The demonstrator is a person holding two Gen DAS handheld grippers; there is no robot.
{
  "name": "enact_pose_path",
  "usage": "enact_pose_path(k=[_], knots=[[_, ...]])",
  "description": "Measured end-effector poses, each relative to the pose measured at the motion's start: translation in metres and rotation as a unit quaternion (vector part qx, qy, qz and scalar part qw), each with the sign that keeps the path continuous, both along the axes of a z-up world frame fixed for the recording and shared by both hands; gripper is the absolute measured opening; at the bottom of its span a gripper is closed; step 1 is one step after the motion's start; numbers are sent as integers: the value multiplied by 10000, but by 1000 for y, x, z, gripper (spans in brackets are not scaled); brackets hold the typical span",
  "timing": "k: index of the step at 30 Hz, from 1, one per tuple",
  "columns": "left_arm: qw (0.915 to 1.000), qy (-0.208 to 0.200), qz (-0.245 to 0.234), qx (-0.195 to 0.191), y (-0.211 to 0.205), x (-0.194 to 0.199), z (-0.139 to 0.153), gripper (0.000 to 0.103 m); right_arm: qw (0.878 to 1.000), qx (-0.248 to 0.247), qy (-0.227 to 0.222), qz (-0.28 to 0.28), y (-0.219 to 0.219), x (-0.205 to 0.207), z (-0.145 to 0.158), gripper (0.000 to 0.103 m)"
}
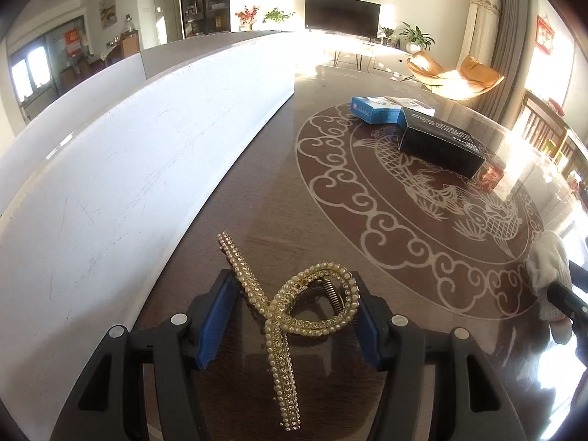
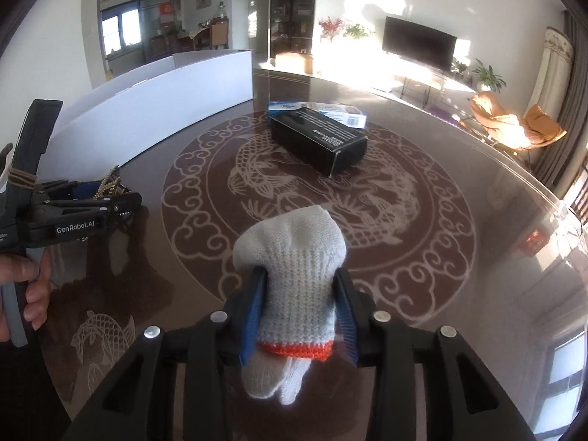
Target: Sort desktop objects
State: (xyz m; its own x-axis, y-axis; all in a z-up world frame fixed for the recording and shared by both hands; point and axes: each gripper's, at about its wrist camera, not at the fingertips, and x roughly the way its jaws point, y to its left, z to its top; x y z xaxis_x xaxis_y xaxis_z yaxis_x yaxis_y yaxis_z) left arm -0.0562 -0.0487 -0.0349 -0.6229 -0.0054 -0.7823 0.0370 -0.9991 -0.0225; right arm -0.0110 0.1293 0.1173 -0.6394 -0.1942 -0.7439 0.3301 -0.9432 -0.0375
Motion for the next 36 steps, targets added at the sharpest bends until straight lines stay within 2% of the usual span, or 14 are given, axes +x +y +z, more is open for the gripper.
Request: enact_pose_path(k=[1, 2, 3, 5, 9, 11, 14, 36], knots=[[10000, 16, -5, 40, -1, 0, 0, 60, 9996, -95, -39, -266, 12, 6, 0, 67], [10000, 22, -20, 86, -1, 0, 0, 63, 9985, -210, -130, -482, 22, 8, -1, 92], [9999, 23, -52, 115, 0, 1, 1, 65, 9973, -307, -220, -631, 30, 9, -3, 98], [9999, -43, -86, 55, 3, -1, -2, 80, 9966, -394, -352, -634, 41, 5, -8, 98], [9998, -107, -110, -146, 8, -1, 0, 82, 9967, -119, -621, -516, 31, -10, -22, 100], [9997, -167, -88, -143, 7, -4, -3, 93, 9967, -53, -571, -578, 27, -13, -26, 103], [9995, -271, -110, -146, 7, -8, -5, 101, 9963, 14, -574, -637, 22, -14, -27, 103], [9993, -315, -143, -153, 6, -9, -4, 103, 9962, 25, -570, -658, 21, -12, -25, 103]])
